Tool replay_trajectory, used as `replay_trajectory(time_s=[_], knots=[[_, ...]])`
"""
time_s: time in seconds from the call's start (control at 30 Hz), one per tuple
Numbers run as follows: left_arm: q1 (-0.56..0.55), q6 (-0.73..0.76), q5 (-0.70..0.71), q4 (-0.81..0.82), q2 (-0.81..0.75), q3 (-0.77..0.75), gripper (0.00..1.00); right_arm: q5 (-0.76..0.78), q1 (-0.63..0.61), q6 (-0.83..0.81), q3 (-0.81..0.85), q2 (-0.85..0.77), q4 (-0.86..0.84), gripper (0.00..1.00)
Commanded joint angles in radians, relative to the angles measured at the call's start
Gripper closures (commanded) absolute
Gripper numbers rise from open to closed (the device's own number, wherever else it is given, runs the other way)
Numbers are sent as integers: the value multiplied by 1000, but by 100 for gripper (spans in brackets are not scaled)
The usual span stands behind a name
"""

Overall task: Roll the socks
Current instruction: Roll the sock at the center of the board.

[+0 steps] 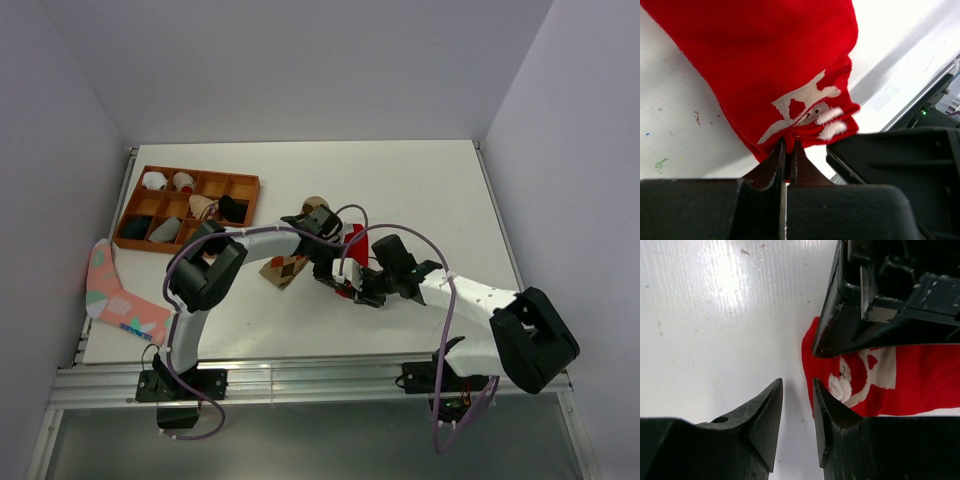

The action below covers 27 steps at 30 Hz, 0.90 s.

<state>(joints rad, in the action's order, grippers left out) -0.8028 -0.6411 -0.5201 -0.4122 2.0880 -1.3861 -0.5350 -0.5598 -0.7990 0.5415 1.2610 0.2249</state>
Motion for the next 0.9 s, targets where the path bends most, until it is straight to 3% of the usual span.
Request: replay_trajectory(time_s=[0.0, 0.27, 0.53, 0.87], knots=[[1, 54, 31, -83, 38, 12, 100, 49, -11, -11, 18, 21, -36, 62], [2, 89, 14, -109, 46, -7, 100, 95, -17, -26, 35, 42, -47, 64], [2, 103, 22, -126, 43, -5, 100, 105, -48, -23, 43, -20, -32, 56], [4, 110, 20, -132, 44, -11, 100, 145, -86, -40, 44, 14, -22, 54]])
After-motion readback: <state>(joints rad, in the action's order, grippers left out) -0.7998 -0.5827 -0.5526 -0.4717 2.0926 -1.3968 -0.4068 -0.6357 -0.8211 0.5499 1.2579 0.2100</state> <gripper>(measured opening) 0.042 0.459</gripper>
